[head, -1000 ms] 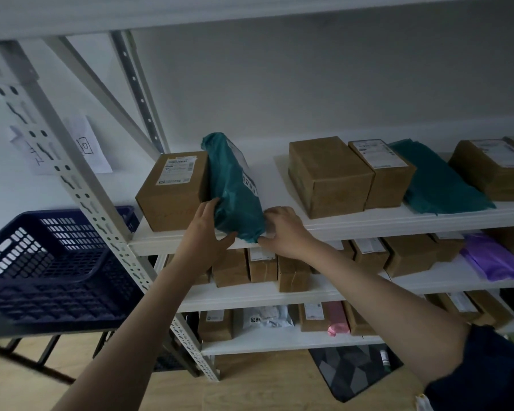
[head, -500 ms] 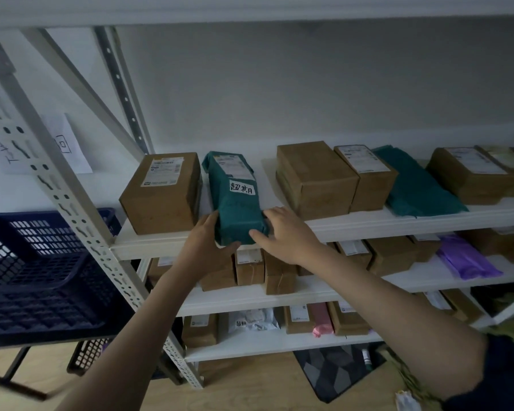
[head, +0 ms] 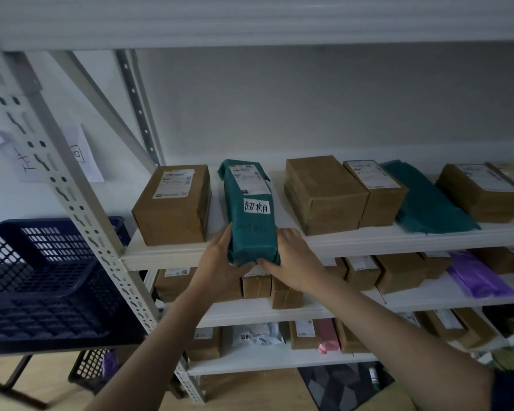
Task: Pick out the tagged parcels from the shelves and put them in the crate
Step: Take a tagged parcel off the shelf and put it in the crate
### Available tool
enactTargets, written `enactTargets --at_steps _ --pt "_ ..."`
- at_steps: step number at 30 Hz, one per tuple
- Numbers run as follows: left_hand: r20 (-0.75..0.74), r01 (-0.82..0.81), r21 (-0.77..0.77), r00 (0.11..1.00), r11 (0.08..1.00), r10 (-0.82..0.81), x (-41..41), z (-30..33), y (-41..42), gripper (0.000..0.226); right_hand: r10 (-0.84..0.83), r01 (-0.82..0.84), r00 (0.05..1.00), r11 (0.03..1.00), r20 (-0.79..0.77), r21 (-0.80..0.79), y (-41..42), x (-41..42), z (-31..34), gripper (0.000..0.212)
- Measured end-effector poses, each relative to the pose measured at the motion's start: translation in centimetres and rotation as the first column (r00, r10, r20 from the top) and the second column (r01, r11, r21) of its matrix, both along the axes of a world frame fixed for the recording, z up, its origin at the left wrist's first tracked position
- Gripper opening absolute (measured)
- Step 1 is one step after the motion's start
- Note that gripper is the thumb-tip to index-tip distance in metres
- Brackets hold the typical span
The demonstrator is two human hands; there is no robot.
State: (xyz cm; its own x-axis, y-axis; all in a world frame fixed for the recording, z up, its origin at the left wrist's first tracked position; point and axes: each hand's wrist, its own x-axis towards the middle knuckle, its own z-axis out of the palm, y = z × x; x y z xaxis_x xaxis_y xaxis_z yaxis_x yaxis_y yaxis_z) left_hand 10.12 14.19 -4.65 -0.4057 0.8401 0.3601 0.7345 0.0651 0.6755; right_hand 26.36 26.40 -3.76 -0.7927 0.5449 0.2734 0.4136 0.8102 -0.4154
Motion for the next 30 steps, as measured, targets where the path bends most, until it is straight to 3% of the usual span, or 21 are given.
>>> enactTargets --at_steps 8,14,30 --pt "-0.071 0.000 0.051 0.997 0.999 0.003 2.0 -0.8 -2.2 0.099 0.040 -0.024 0.996 0.983 -0.082 0.184 -1.5 2.6 -0.8 0.068" --pt "-0.110 0.014 0.093 0.994 0.996 -0.004 3.3 -0.4 -2.8 0.098 0.016 0.012 0.989 0.982 -0.144 0.191 -2.8 3.7 -0.3 0.070" --pt "-0.029 -0.032 0.159 0.999 0.987 0.037 5.2 -0.6 -9.2 0.094 0.057 -0.019 0.980 0.981 -0.189 0.195 -8.5 4.6 -0.9 0.071"
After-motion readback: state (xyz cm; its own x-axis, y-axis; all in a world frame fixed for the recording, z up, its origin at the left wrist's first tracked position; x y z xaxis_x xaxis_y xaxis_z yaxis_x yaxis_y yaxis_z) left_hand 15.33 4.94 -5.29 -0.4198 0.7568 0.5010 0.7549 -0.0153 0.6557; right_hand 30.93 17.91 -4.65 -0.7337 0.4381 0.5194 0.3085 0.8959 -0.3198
